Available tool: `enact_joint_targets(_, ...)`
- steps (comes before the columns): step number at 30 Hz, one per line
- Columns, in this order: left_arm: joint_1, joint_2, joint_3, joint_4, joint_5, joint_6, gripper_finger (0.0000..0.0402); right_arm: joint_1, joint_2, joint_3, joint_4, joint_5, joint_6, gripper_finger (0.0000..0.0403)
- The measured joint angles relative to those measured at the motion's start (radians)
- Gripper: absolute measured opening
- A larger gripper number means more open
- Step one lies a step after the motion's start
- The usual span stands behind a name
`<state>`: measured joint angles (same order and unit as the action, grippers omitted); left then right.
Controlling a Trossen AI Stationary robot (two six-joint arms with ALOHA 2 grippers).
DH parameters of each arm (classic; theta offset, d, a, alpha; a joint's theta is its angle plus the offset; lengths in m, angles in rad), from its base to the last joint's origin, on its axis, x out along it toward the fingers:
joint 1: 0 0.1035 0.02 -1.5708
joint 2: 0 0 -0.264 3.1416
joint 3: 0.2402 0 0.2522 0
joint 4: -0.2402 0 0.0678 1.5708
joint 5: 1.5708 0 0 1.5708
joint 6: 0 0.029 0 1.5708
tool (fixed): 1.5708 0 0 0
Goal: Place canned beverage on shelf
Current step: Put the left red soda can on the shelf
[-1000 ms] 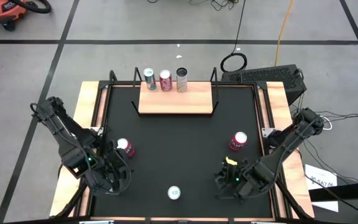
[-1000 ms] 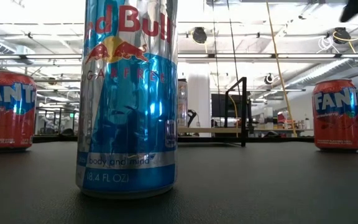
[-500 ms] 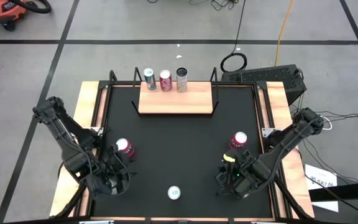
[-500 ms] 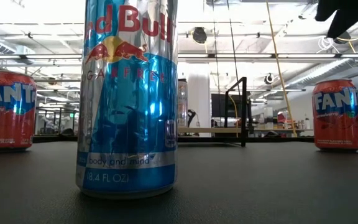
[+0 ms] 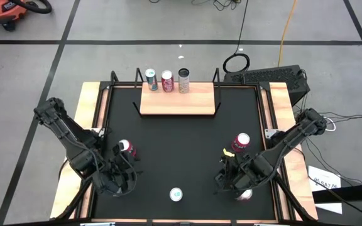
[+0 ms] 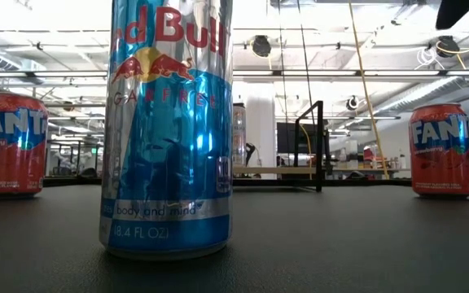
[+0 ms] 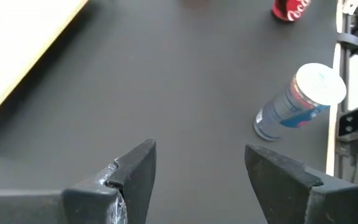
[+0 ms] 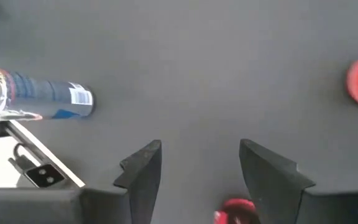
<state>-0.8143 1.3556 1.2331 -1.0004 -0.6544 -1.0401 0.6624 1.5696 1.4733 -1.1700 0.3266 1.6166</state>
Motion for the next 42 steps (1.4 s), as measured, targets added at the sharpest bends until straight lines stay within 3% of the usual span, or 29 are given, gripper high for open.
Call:
enact_joint_targets(6,0.054,0.0,0.0,0.019,0.041,0.105,0.0241,0.0,-0.001,0.127,-0.251,-0.151,0.041,0.0203)
enact_joint_targets(11,0.115,0.0,0.0,0.15,0.085,0.265,0.0241,0.002,-0.002,0.157,-0.377,-0.287,0.02,0.0211)
enact_joint_targets(16,0.159,0.0,0.0,0.286,0.128,0.38,0.0241,0.007,-0.003,0.157,-0.398,-0.435,-0.032,0.0247)
enact_joint_targets(20,0.181,-0.003,0.0,0.255,0.131,0.394,0.0241,0.022,-0.003,0.157,-0.394,-0.514,-0.077,0.0292)
enact_joint_targets(23,0.187,-0.027,0.0,0.169,0.133,0.36,0.0241,0.034,-0.003,0.157,-0.361,-0.474,-0.139,0.0321)
enact_joint_targets(26,0.187,-0.075,0.0,0.071,0.129,0.277,0.0241,0.03,-0.003,0.157,-0.277,-0.353,-0.187,0.0338)
enact_joint_targets(30,0.187,-0.149,0.0,-0.013,0.121,0.165,0.0241,-0.014,0.005,0.157,-0.08,-0.19,-0.226,0.0342)
enact_joint_targets(34,0.182,-0.188,0.0,-0.036,0.117,0.142,0.0241,-0.049,0.053,0.157,0.156,-0.086,-0.39,0.0342)
enact_joint_targets(38,0.163,-0.195,0.0,-0.044,0.116,0.162,0.0241,-0.07,0.12,0.157,0.305,-0.061,-0.555,0.0342)
enact_joint_targets(42,0.144,-0.194,0.0,-0.072,0.123,0.107,0.0241,-0.083,0.182,0.157,0.362,-0.061,-0.607,0.0341)
